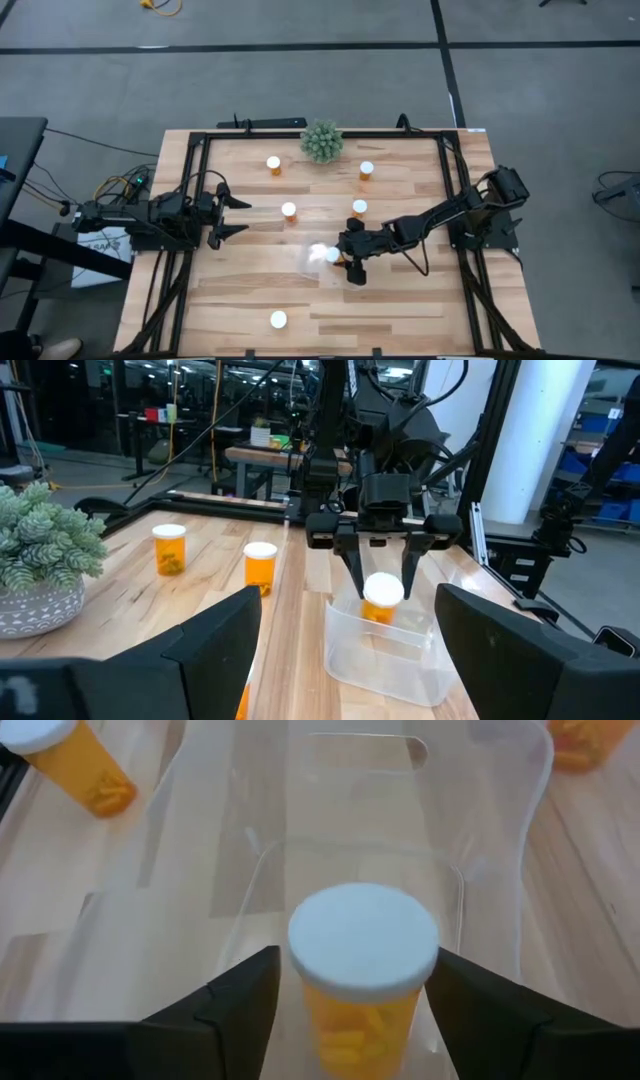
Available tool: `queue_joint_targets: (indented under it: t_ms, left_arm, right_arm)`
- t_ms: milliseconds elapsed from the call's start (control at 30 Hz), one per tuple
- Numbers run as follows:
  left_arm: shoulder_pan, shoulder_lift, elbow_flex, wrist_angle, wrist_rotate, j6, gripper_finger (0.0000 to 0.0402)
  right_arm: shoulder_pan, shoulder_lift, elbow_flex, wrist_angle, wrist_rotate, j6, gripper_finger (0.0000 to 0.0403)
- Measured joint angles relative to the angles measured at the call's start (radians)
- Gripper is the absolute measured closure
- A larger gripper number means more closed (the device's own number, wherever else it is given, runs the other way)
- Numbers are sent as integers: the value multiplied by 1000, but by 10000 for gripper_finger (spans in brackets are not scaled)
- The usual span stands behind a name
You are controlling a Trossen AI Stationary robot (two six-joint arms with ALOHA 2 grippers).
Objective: Pick and place pill bottles into a basket
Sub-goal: Put the orange pill bottle into the transparent bin
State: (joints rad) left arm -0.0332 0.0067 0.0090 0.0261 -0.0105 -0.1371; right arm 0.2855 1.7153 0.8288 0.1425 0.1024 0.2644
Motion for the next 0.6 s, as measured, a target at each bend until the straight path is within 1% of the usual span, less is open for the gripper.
queue_joint_targets:
  t_ms: [167, 300, 600]
  left_arm:
    - [0, 0, 0, 0, 0, -1, 111]
    - [0, 0, 0, 0, 0, 1, 111]
    - [0, 0, 0, 0, 0, -1, 111]
  right_arm:
    - [0, 0, 0, 0, 0, -14, 157]
    - [0, 0, 7, -13, 1, -55, 157]
    - [-16, 0, 111, -44, 1, -174, 157]
